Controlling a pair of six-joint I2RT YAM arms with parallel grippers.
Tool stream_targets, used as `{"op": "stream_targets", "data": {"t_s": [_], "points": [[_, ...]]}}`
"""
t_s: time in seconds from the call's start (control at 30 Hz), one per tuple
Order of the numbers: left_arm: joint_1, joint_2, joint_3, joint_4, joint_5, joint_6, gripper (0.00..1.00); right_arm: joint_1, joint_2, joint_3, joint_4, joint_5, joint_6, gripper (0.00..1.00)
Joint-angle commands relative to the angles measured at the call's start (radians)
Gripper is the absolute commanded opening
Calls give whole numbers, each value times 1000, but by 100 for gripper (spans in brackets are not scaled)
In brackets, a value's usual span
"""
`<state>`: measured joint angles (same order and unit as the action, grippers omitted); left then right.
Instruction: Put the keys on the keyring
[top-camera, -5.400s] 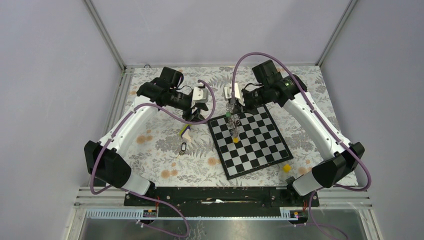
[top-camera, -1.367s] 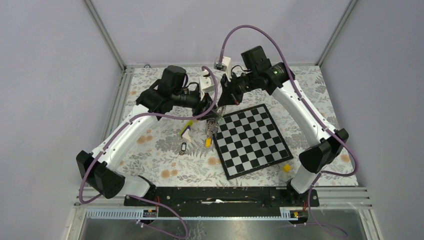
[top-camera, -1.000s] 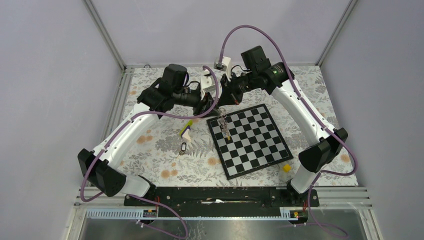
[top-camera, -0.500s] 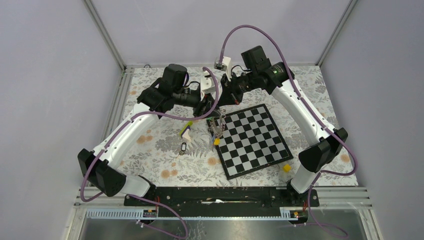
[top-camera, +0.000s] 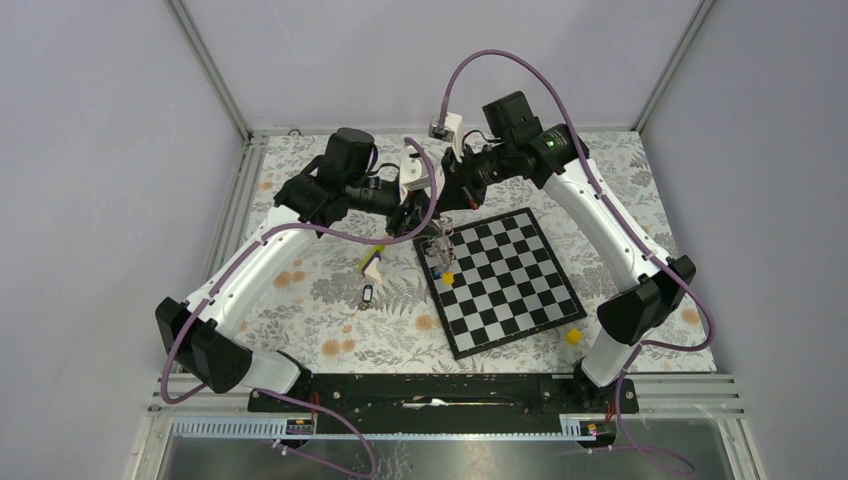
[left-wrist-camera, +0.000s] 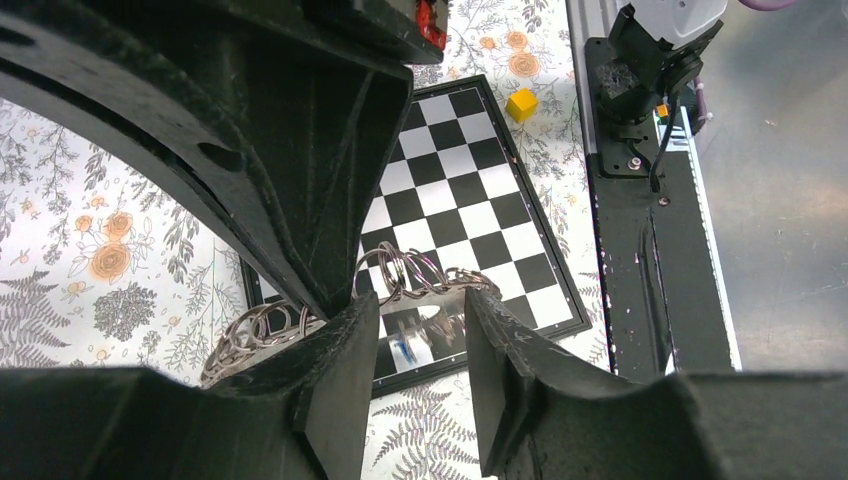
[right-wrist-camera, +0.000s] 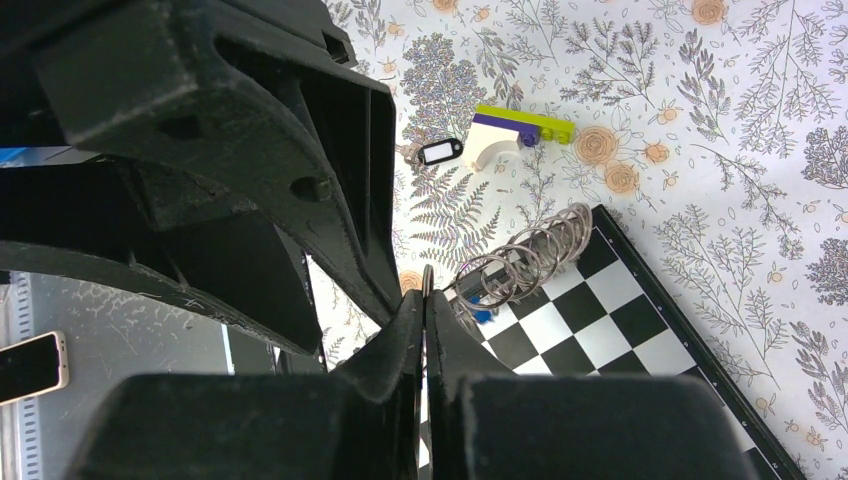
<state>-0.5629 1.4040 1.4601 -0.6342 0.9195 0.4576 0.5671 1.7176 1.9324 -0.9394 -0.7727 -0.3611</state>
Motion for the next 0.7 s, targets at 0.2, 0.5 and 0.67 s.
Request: {"op": "stream_targets", "data": {"t_s": [0.2,0.5,0.67], "points": [[-2,-13,52,36,51,78,44,-4,-2,15,15,-62,25,0],[-3,-4,32,45,16,110,44,-5,-6,9,15,-63,27,0],[-3,-2,15,50,-3,134,40,-5,-5,7,15,-65,28,0]]}}
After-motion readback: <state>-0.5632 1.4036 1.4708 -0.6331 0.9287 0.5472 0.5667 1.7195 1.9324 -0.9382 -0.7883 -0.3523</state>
